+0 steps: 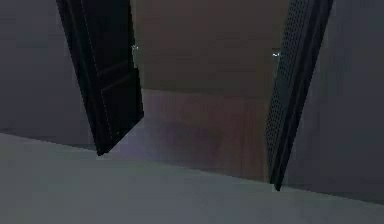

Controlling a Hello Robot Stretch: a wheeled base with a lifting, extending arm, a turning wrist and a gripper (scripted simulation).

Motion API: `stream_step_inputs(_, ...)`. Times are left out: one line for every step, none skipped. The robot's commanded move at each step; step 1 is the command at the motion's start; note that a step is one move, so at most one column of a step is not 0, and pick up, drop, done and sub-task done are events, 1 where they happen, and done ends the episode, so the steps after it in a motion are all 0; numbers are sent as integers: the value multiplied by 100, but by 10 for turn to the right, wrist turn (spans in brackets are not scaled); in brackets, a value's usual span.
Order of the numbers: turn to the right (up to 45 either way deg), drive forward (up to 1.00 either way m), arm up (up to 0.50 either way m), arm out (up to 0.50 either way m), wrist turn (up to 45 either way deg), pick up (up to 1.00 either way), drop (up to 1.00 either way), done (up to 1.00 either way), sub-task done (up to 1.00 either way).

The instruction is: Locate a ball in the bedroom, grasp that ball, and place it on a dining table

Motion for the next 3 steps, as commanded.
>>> stream_step_inputs(-90, 0, 0, 0, 0, 0, 0, 0, 0)
stream_step_inputs(0, 35, 0, 0, 0, 0, 0, 0, 0)
stream_step_inputs(-450, 0, 0, 0, 0, 0, 0, 0, 0)
